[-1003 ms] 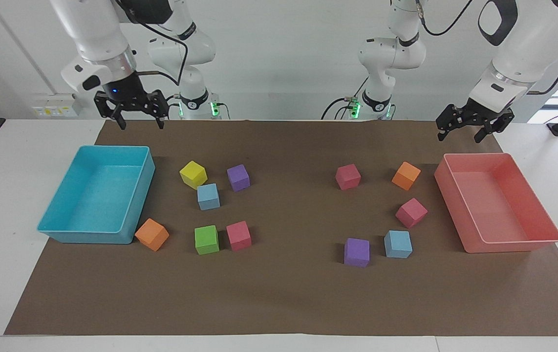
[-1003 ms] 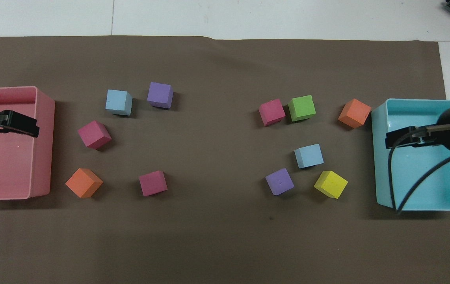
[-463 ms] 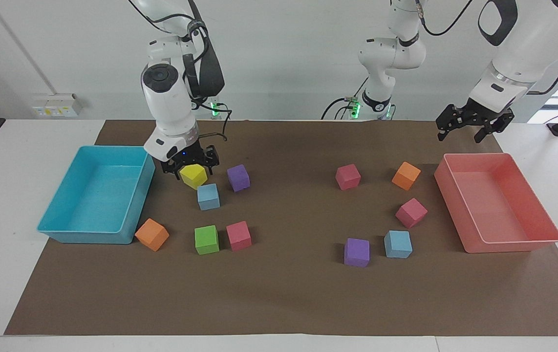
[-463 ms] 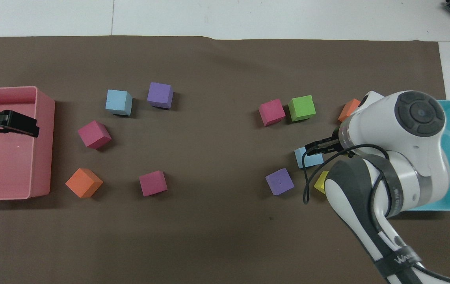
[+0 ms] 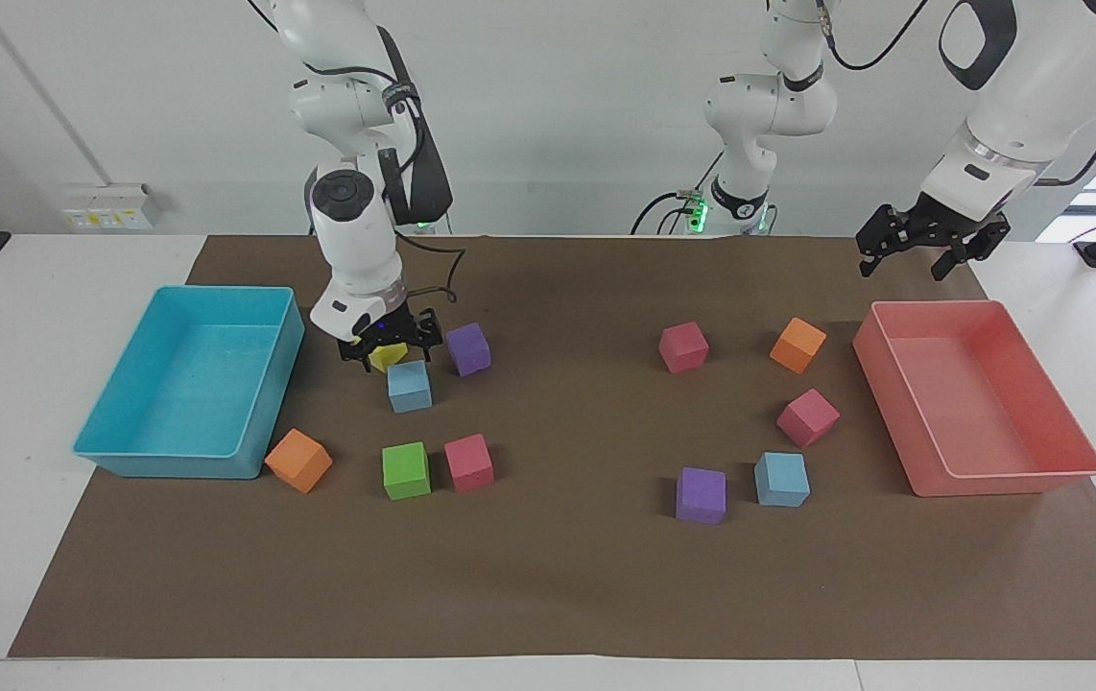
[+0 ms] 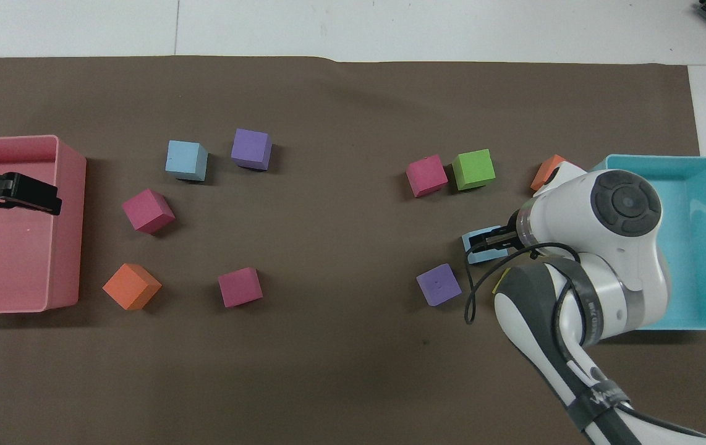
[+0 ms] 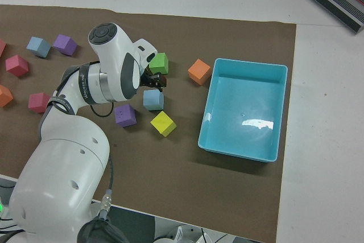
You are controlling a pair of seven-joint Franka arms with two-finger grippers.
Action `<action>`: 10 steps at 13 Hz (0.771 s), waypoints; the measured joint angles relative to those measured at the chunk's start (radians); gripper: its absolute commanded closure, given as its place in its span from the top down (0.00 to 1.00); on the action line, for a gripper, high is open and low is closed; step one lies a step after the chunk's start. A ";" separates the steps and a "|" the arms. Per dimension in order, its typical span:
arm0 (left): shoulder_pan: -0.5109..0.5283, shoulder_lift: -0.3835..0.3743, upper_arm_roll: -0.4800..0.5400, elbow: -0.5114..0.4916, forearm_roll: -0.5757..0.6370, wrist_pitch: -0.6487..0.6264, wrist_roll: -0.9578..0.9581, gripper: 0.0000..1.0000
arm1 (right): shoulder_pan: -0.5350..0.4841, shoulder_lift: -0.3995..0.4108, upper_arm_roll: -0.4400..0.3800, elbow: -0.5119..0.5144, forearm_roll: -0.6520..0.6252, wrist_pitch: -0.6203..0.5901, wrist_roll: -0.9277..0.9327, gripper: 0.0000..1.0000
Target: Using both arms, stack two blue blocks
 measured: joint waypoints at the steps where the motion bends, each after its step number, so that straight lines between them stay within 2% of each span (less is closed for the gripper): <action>1: 0.000 0.000 0.000 0.000 0.000 0.000 0.000 1.00 | 0.000 0.016 0.000 -0.010 0.001 0.027 -0.020 1.00; 5: 0.000 0.000 0.000 0.000 0.000 0.000 0.000 1.00 | 0.000 0.052 -0.003 -0.084 0.002 0.137 -0.053 1.00; 9: 0.000 0.000 0.000 0.000 0.000 0.000 0.000 1.00 | 0.001 0.054 -0.003 -0.124 0.003 0.153 -0.075 1.00; 10: 0.000 0.000 0.000 0.000 0.000 0.000 0.000 1.00 | 0.001 0.054 -0.003 -0.126 0.003 0.153 -0.077 0.69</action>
